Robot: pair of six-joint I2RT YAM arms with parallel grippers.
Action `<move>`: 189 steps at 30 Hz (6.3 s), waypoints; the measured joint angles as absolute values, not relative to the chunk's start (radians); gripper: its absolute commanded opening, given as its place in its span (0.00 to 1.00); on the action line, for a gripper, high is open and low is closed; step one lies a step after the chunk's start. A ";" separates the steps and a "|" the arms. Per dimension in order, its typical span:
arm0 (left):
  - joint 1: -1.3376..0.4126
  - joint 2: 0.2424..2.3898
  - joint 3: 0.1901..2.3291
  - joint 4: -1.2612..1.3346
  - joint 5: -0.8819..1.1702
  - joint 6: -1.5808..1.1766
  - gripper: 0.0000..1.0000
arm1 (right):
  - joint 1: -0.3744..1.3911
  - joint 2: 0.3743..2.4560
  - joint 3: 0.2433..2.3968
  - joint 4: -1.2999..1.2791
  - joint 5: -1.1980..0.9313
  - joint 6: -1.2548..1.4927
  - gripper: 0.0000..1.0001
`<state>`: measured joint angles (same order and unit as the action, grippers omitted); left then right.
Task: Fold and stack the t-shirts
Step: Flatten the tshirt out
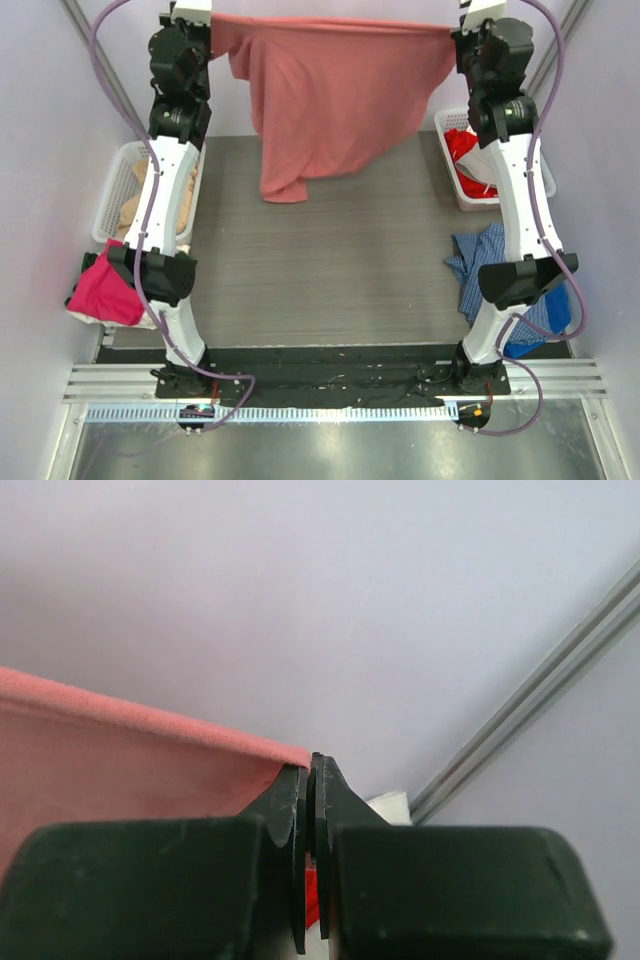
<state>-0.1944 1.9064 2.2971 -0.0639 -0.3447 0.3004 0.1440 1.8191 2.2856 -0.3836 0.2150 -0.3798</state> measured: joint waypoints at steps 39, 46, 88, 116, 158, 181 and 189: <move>-0.207 1.559 2.151 0.253 -0.179 0.344 0.00 | 0.147 1.450 2.165 -0.130 0.127 -0.439 0.01; -0.207 1.643 2.159 0.305 -0.190 0.372 0.00 | 0.147 1.516 2.133 -0.086 0.156 -0.463 0.01; -0.191 1.509 1.356 0.308 -0.228 0.422 0.00 | 0.155 1.413 1.506 -0.100 0.237 -0.485 0.01; -0.190 0.921 1.026 -0.841 0.220 0.521 0.00 | 0.124 1.003 1.074 -0.757 0.044 -0.529 0.01; -0.196 1.167 1.022 -0.865 0.336 0.492 0.70 | 0.110 1.054 0.819 -0.886 -0.026 -0.638 1.00; -0.196 2.132 1.779 -0.281 -0.024 0.310 0.89 | 0.109 1.555 1.113 -0.245 0.084 -0.463 1.00; -0.196 2.224 1.778 -0.263 -0.070 0.354 0.89 | 0.109 1.625 1.141 -0.229 0.083 -0.445 1.00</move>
